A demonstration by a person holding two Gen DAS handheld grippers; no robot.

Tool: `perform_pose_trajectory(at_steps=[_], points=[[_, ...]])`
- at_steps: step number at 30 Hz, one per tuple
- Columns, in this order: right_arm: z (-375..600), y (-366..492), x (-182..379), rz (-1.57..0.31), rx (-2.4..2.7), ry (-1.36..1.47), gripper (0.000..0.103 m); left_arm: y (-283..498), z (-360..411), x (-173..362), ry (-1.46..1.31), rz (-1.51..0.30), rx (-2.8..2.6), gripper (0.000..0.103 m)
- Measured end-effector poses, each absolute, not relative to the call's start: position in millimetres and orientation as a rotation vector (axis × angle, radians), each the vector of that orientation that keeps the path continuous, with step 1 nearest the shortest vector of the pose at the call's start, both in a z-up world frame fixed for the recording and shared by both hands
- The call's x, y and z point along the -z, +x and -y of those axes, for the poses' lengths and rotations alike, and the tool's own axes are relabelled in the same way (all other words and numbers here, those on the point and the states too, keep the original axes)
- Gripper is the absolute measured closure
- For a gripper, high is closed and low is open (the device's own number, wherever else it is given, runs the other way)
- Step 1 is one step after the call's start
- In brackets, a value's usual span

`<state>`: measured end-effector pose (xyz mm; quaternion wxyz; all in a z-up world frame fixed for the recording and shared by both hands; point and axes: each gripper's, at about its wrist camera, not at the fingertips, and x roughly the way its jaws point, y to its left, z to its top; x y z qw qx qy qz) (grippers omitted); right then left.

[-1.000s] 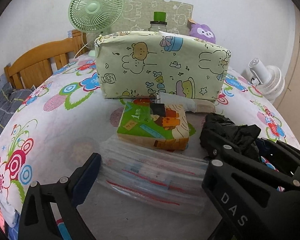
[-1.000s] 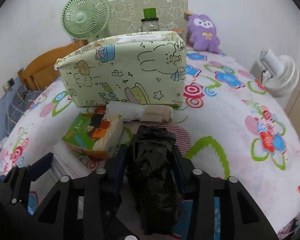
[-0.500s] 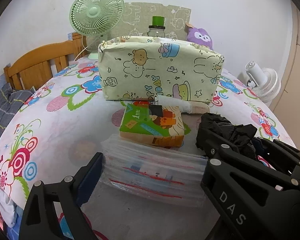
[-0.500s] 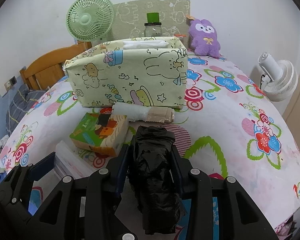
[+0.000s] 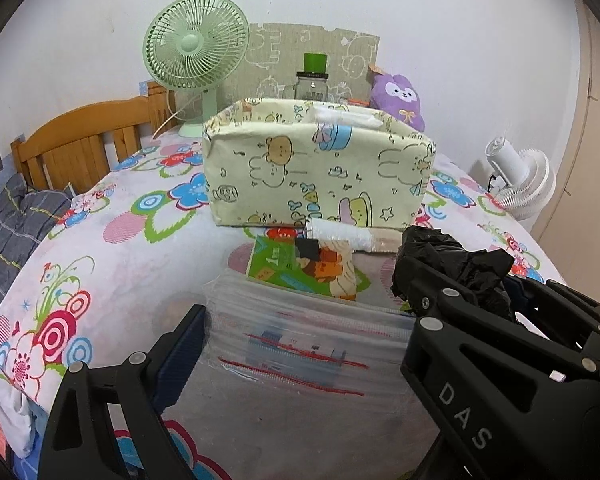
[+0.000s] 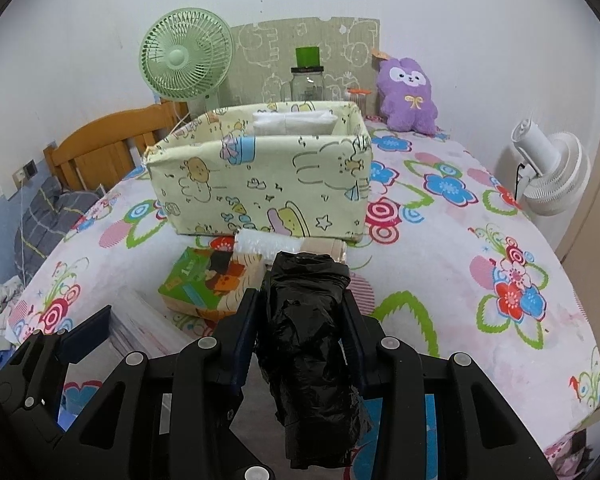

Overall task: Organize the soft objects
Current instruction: 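Lift the clear plastic bag with the left gripper while the right gripper lifts the black bag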

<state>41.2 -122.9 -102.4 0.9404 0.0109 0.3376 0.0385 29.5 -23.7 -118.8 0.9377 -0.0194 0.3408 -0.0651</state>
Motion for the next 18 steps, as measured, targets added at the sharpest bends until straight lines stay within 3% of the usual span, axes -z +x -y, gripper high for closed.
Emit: perform_pose_trajectory(at_steps=[18], points=[[124.3, 37.7, 69.1, -0.644, -0.079, 0.025, 0.061, 28.8, 25.5, 85.9, -0.031, -0.655, 0.134, 0.008]])
